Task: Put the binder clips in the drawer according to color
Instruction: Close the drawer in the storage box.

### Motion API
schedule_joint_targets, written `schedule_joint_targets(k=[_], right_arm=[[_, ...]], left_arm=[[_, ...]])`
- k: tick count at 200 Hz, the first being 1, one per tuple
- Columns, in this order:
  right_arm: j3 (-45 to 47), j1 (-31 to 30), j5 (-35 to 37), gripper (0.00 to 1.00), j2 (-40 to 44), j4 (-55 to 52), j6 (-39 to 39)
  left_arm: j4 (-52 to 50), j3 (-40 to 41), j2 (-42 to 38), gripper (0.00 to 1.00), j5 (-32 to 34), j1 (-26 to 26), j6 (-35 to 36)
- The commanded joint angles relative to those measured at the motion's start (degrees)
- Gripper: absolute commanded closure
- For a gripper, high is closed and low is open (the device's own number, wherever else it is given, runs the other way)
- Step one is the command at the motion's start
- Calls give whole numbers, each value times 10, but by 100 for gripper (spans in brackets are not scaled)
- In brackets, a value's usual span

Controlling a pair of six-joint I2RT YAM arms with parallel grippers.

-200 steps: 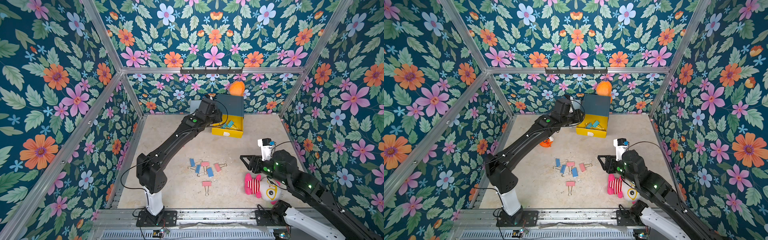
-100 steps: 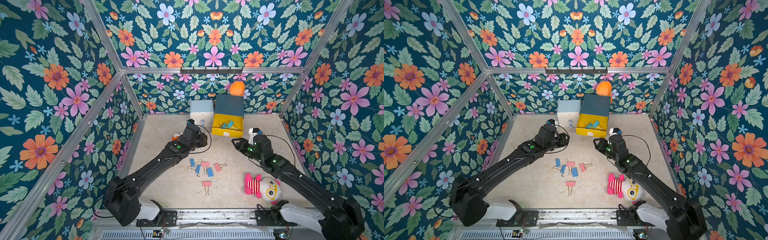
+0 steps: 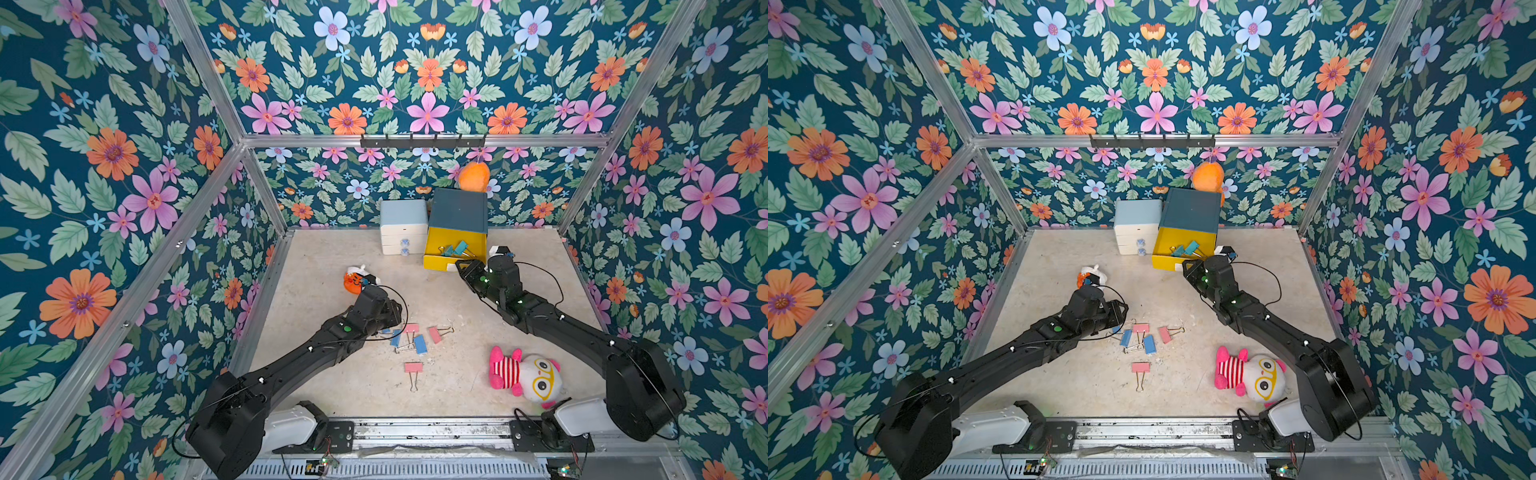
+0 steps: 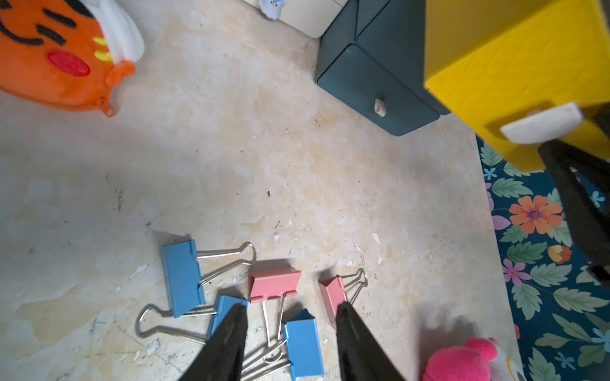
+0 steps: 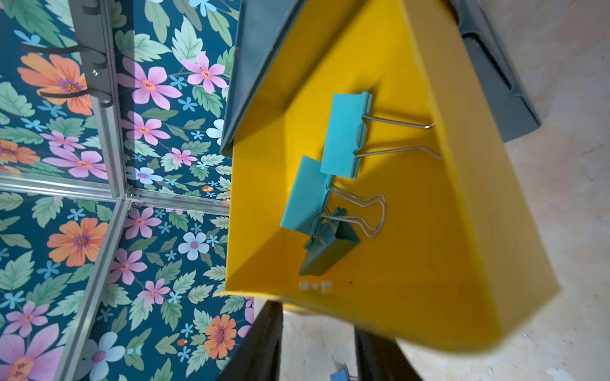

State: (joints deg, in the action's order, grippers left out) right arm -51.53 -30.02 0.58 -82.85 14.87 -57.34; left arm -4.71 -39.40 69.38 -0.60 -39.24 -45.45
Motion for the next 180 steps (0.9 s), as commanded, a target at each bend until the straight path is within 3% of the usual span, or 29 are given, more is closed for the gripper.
schedule_joint_targets(k=[1,52,85,117,180], right_arm=[[-16,2,22,62,-14,39,-7],[-48,28,20,64,-54,64,-1],[-72,51,2,68,-97,96,-8],[-93,62,3,79,-139,124,-10],[-121,62,21,81,-186,173,-33]], left_arm=[[37,30,-13,53,-3,1,-16],[86,108,-32,54,-9,0,-44],[90,124,-37,55,-7,0,-45],[93,135,-45,55,-4,0,-48],[114,156,-56,55,-1,0,-48]])
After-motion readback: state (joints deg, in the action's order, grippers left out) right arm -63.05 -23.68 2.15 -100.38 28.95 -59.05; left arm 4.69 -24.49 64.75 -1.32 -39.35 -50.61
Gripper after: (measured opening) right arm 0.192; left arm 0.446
